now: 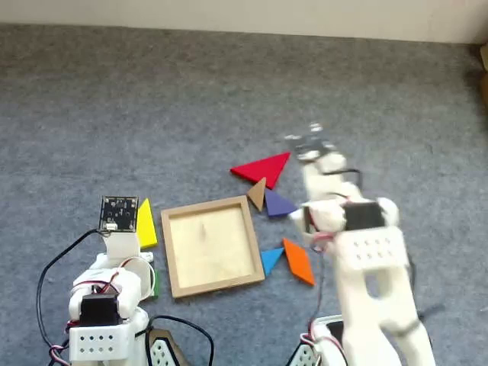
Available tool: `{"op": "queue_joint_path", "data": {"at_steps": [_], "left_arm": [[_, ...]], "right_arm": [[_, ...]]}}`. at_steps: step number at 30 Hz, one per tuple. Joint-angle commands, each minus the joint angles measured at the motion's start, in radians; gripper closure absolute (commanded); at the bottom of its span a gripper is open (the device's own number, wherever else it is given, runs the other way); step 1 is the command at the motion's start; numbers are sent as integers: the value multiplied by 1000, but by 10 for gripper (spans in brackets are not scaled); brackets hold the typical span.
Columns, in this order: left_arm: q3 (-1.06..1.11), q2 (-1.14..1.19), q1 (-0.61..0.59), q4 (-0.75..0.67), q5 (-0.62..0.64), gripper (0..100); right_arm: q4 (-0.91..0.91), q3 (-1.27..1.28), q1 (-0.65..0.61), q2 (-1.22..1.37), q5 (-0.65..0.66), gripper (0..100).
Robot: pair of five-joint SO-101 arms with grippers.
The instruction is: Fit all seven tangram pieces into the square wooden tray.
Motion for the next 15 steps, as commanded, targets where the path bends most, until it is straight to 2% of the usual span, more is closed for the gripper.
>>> {"op": "queue_joint_path", "data": {"at_steps": [1,7,15], "left_arm": [[21,-7,-13,6,-9,993],[21,-7,-13,6,-9,993],[21,-7,-13,6,-9,993]], "right_arm": [[-36,-84,-96,125,11,693],[-134,-147,-159,343,12,688],[-231,-254,-165,596,12,688]]}}
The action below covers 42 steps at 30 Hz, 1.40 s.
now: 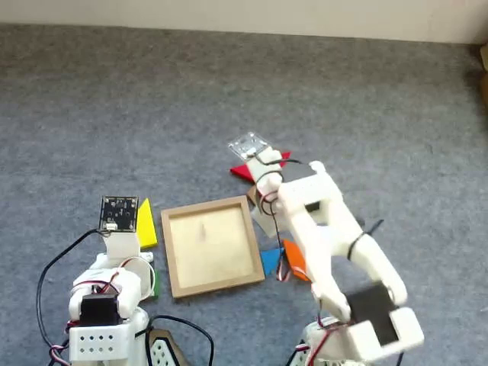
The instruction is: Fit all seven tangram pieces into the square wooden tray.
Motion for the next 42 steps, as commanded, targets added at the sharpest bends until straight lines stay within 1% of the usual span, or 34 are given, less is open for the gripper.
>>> {"op": "queue_joint_path", "data": {"at_steps": [1,7,11,16,18,22,26,30,35,40,42], "left_arm": [[21,-7,-13,6,-9,993],[21,-7,-13,6,-9,993],[21,-7,-13,6,-9,993],[21,-7,-13,6,-9,993],[21,-7,-13,6,-9,993],[21,-7,-13,6,-9,993],[21,-7,-13,6,-9,993],[21,-7,-13,6,-9,993],[21,-7,-13,6,-9,993],[21,-7,-13,6,-9,993],[21,-7,-13,6,-9,993]], "right_arm": [[-48,-87,-27,64,12,688],[-58,-170,-30,185,14,690],[-58,-208,-21,232,100,690],[-58,-214,12,283,115,693],[-58,-214,24,295,117,725],[-58,-216,42,295,117,848],[-51,-216,48,292,117,887],[-22,-216,85,217,117,894],[81,-209,94,19,117,894],[147,-203,30,-173,109,894],[183,-203,-22,-214,68,894]]}}
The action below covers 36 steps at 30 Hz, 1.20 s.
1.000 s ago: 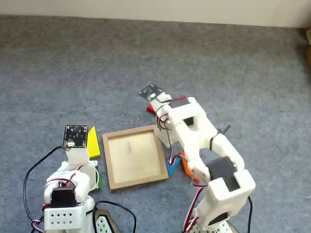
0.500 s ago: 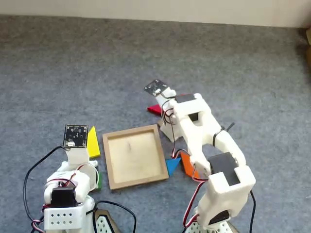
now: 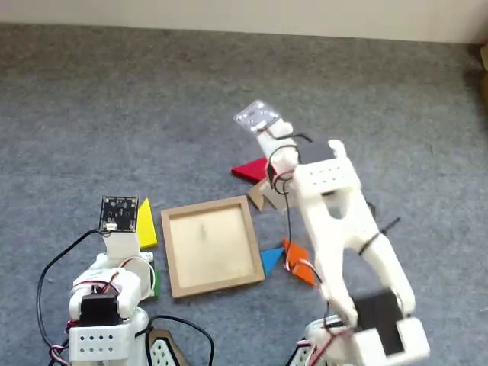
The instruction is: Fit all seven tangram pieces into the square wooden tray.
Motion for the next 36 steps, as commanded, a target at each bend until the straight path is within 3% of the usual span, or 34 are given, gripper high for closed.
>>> {"op": "queue_joint_path", "data": {"at_steps": [1,9,15,19,21,32,36], "left_arm": [[21,-7,-13,6,-9,993],[21,-7,-13,6,-9,993],[21,-7,-13,6,-9,993],[21,-7,-13,6,-9,993],[21,-7,-13,6,-9,993],[21,-7,-13,6,-9,993],[21,-7,-13,6,-9,993]], "right_arm": [[58,-8,-107,-122,-75,894],[47,-8,-397,-44,-373,894],[5,-8,-450,28,-511,888],[8,-8,-470,42,-552,802],[8,-8,-486,41,-557,764],[101,-16,-467,38,-522,771],[42,-10,-363,39,-407,930]]}}
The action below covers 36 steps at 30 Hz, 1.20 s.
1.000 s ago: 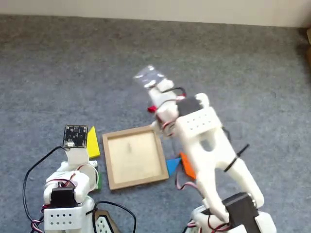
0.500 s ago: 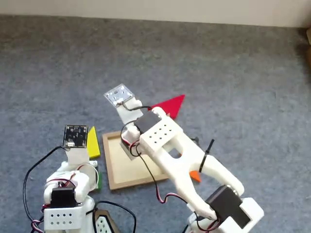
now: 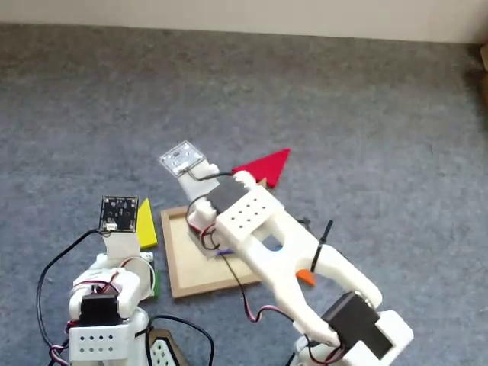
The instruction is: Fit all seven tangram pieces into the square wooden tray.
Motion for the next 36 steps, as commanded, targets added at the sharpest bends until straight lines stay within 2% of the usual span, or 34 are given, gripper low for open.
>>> {"op": "queue_joint_path", "data": {"at_steps": [1,5,7,14,22,26,32,36], "left_arm": [[21,-7,-13,6,-9,993],[21,-7,-13,6,-9,993],[21,-7,-13,6,-9,993],[21,-7,-13,6,-9,993],[21,-7,-13,6,-9,993],[21,-7,-13,6,-9,993],[21,-7,-13,6,-9,993],[21,-7,-13,6,-9,993]], "right_arm": [[-59,-10,110,-12,103,980],[-119,35,196,21,218,991],[-173,79,200,47,249,994],[-331,191,193,142,276,994],[-329,203,36,150,270,994],[-329,229,-1,148,272,994],[-349,216,127,148,275,994],[-423,180,148,156,275,994]]}}
